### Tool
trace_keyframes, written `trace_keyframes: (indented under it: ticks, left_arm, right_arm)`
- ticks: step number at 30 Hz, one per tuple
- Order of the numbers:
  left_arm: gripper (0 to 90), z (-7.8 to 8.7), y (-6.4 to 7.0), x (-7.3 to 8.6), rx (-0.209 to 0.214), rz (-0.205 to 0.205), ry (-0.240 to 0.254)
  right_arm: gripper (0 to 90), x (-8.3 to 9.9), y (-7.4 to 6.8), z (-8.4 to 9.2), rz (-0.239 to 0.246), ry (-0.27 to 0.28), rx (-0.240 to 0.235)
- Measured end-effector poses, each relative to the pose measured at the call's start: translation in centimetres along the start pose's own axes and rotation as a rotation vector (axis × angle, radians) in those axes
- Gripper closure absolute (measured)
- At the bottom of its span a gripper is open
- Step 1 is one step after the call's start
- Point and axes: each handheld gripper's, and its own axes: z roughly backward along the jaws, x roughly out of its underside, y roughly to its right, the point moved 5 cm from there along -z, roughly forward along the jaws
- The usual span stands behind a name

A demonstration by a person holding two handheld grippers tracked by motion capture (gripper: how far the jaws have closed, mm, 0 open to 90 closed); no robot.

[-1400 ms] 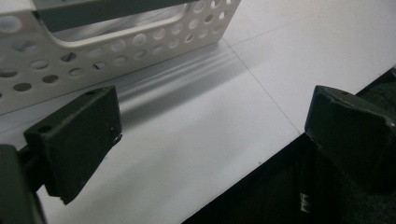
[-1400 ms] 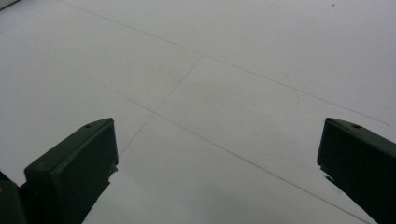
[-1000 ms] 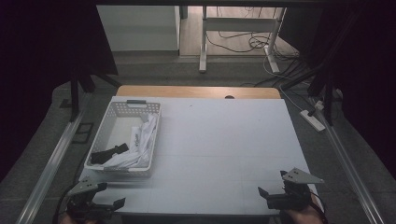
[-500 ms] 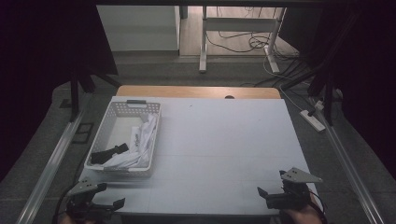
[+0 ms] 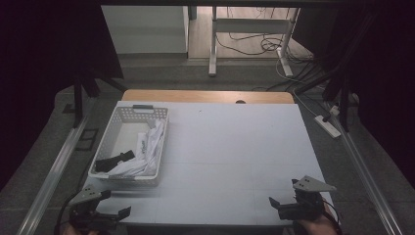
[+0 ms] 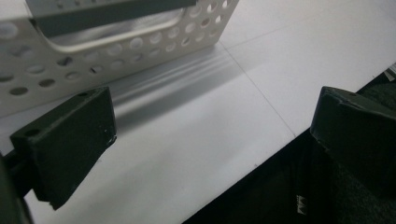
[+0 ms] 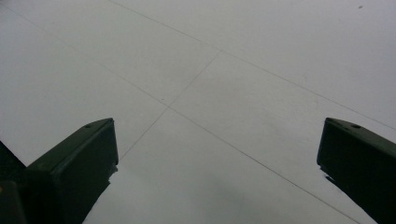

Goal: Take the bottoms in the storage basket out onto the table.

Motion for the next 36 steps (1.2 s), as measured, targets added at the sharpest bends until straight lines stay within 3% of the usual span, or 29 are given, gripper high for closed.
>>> trace_keyframes:
  ticks: [22, 36]
  left_arm:
    - [0.0, 0.2, 0.6, -1.6, -0.009, -0.06, -0.02]
    - [0.0, 0.1, -0.2, -3.4, -0.006, -0.114, -0.024]
  right_arm:
    - [0.0, 0.0, 0.1, -0.1, -0.015, -0.006, -0.012]
    - [0.0, 0.0, 0.1, -0.2, -0.018, -0.014, -0.013]
